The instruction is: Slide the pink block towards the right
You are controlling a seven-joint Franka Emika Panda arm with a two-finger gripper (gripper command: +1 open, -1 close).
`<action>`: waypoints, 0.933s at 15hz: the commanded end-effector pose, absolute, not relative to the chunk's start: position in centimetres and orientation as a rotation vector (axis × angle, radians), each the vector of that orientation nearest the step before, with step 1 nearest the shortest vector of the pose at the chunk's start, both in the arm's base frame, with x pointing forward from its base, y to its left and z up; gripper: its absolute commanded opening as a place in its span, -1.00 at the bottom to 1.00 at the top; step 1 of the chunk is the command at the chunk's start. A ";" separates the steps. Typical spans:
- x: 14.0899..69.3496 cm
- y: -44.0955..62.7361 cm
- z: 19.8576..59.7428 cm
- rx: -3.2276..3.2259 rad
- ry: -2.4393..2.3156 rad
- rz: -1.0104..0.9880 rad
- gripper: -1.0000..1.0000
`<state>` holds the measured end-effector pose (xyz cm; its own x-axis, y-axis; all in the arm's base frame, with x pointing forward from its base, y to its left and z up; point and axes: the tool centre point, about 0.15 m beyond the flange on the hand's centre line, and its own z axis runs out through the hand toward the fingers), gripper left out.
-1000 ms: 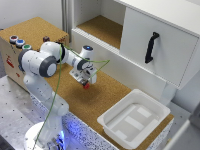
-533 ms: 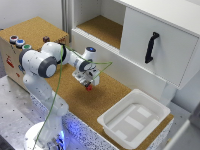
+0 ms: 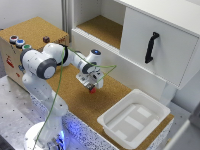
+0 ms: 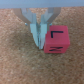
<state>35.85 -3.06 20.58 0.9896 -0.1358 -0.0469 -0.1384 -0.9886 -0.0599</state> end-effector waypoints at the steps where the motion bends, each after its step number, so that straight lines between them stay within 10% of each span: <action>1: 34.8 -6.7 20.7 -3.049 0.181 -0.008 -1.00; 14: 35.7 -8.1 24.1 -3.024 0.098 0.014 -1.00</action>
<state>35.80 -9.12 21.27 0.9933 -0.1159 0.0037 -0.1151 -0.9892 -0.0909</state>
